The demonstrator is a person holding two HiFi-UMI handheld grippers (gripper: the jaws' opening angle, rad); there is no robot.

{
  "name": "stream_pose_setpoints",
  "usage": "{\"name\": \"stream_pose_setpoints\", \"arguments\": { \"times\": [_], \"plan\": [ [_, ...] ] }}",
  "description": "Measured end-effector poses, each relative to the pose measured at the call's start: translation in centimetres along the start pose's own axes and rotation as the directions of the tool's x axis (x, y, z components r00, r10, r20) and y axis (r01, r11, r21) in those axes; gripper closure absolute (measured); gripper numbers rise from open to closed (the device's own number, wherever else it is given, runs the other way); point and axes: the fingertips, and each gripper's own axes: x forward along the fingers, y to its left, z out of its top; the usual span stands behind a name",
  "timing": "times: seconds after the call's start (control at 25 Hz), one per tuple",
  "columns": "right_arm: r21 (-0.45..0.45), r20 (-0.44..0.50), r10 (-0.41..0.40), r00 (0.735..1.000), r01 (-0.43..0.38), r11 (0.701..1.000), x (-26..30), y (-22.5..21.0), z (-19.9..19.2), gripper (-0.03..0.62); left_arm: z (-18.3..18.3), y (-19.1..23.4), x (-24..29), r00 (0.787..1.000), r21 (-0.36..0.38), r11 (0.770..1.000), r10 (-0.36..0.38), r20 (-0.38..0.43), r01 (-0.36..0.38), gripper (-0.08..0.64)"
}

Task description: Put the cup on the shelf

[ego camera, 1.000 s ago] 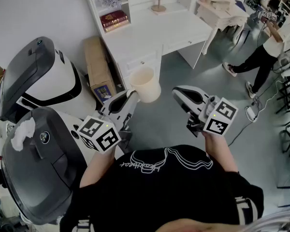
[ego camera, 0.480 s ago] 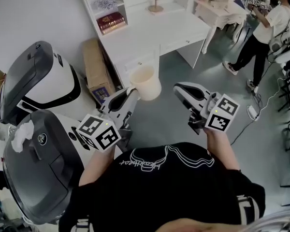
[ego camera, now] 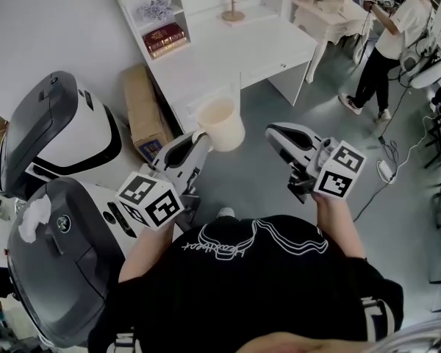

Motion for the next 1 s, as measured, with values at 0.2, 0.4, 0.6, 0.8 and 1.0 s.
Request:
{"name": "stream_pose_setpoints", "arguments": {
  "times": [0.2,0.4,0.6,0.8,1.0],
  "plan": [
    [0.011,-0.007,-0.011,1.0,0.011,1.0,1.4,-1.9,-0.5,0.586,-0.2,2.5,1.2,1.0,-0.007,1.0,0.005,0.0,-0.005,0.518],
    [0.018,-0.02,-0.024,1.0,0.025,1.0,3.4,-5.0,-0.8,0.586,-0.5,5.7,3.3,1.0,-0.027,1.0,0.005,-0.006,-0.005,0.518],
    [0.022,-0.035,-0.036,0.999,0.037,0.999,6.7,-9.4,-0.3,0.586,0.2,10.1,6.6,1.0,-0.039,0.999,0.003,-0.007,-0.004,0.518],
    [0.044,-0.053,-0.05,0.997,0.052,0.998,10.7,-14.9,0.5,0.586,1.0,15.5,10.8,1.0,-0.072,0.997,0.005,-0.028,-0.007,0.518],
    [0.056,-0.083,-0.051,0.995,0.056,0.997,15.8,-20.8,1.6,0.586,2.3,21.6,15.3,0.999,-0.061,0.998,0.027,-0.036,-0.029,0.518]
  ]
}}
